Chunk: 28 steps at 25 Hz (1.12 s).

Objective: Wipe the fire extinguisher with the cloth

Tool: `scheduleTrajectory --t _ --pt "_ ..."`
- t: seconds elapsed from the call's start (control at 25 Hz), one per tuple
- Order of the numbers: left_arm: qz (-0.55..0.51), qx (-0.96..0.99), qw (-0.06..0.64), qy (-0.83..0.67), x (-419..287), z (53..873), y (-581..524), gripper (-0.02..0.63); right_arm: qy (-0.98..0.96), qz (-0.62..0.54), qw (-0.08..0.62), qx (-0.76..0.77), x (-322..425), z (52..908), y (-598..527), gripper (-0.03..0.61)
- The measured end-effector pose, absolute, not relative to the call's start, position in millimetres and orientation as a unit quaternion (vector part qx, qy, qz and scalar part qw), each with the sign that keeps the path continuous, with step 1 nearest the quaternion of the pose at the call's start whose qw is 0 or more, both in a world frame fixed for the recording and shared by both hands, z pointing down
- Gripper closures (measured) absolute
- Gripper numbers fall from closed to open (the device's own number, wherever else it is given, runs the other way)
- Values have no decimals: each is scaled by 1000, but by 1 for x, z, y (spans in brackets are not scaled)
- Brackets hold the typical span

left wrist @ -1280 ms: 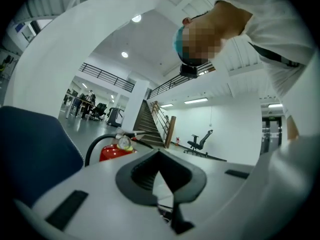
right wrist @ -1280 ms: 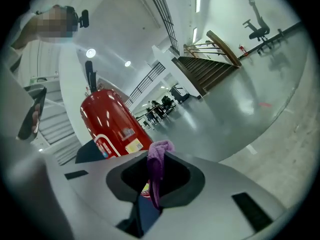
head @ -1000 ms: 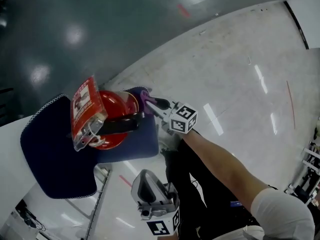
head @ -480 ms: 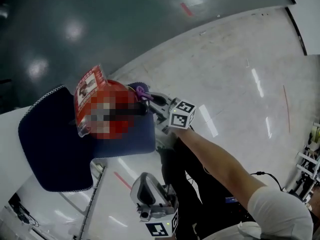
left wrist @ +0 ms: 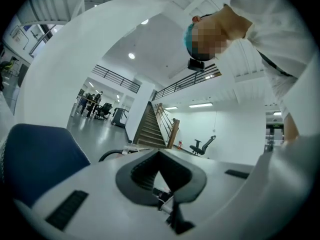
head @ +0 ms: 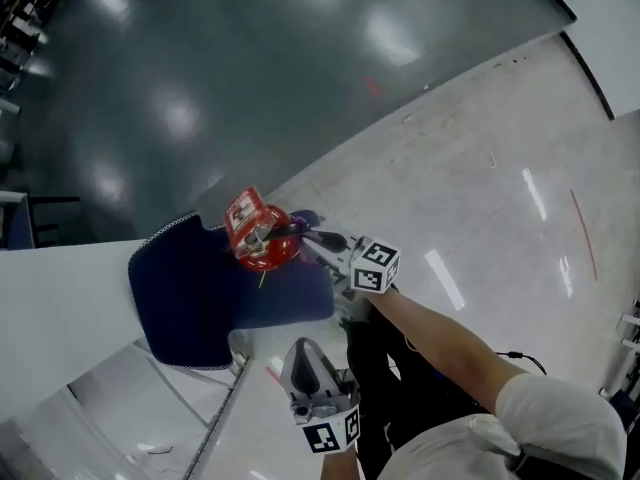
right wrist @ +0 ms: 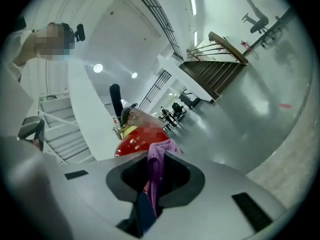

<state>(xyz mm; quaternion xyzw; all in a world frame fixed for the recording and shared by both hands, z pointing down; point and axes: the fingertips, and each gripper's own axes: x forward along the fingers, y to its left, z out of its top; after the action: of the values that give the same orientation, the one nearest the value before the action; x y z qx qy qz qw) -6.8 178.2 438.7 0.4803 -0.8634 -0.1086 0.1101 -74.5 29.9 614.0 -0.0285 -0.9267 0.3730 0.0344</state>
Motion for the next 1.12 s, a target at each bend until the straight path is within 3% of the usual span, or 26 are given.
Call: scheduleTrajectory --t 0.24,0.68,1.12 --pt "-100 484 110 -863 -3 404 187 609 -927 373 39 -29 -71 570 42 523" --pt "-99 464 66 -878 -14 353 197 609 -964 260 43 -38 -37 502 49 523" --pt "-83 588 92 -799 -61 369 194 609 -953 268 44 133 13 518 36 523"
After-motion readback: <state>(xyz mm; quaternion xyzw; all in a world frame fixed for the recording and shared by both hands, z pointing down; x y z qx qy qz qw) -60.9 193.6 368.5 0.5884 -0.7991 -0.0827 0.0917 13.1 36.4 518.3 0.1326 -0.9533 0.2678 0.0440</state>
